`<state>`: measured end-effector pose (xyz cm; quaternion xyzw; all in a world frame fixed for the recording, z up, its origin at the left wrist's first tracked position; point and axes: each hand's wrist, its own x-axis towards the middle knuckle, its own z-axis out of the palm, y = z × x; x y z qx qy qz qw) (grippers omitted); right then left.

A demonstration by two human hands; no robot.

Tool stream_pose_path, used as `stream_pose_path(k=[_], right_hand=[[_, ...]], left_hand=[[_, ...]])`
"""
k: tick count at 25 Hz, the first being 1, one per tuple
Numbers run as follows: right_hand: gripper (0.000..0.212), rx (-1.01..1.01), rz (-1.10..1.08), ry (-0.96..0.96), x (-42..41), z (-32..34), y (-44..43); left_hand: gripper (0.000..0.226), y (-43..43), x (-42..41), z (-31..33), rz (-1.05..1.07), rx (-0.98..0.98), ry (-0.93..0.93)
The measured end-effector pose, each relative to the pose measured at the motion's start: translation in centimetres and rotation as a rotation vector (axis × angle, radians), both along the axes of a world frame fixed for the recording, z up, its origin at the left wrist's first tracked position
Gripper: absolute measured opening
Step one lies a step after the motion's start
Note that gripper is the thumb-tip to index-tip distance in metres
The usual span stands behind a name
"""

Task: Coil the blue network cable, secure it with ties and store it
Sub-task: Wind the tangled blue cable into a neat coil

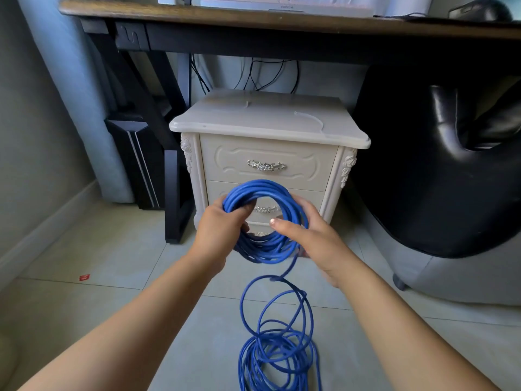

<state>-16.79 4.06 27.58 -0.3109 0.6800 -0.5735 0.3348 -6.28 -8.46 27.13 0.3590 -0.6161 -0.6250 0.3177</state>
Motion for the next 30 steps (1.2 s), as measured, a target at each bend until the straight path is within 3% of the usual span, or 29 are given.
stream_pose_path(k=[3,5,9,12,14,16,18,21,24,26,30], right_hand=[[0.063,-0.03,0.044,-0.152,1.4,-1.0,-0.6],[0.053,-0.106,-0.041,-0.275,1.6,-1.3,-1.1],[0.023,-0.164,-0.298,-0.343,0.9,-0.9,-1.2],[0.02,-0.119,-0.372,-0.19,0.5,-0.6,-1.3],[0.023,-0.052,-0.334,0.035,0.1,-0.6,-1.3],[0.027,0.026,-0.266,0.306,0.0,-0.6,-1.2],[0.031,0.096,-0.168,0.543,0.3,-0.6,-1.0],[0.035,0.17,-0.046,0.763,1.0,-0.4,-1.0],[0.036,0.165,-0.035,0.809,1.2,-0.4,-0.8],[0.039,0.155,-0.037,0.745,0.9,-0.4,-0.7],[0.055,0.09,-0.055,0.435,-0.3,0.6,0.0]], left_hand=[[0.019,-0.1,-0.1,0.2,0.026,0.242,0.114],[0.018,0.3,-0.1,0.2,-0.019,0.317,0.147],[0.02,1.1,0.2,0.1,-0.175,0.236,0.027],[0.033,0.8,0.7,0.0,-0.27,0.084,-0.142],[0.056,0.4,0.9,-0.2,-0.252,-0.067,-0.153],[0.079,0.5,1.0,-0.5,-0.228,-0.333,-0.175],[0.085,0.8,1.0,-0.5,-0.267,-0.602,-0.202],[0.076,1.0,0.9,-0.9,-0.326,-0.769,-0.278],[0.035,1.0,0.6,-1.0,-0.28,-0.773,-0.357],[0.013,1.1,0.3,-0.9,-0.242,-0.747,-0.365],[0.007,1.1,-0.1,-0.7,-0.172,-0.497,-0.272]])
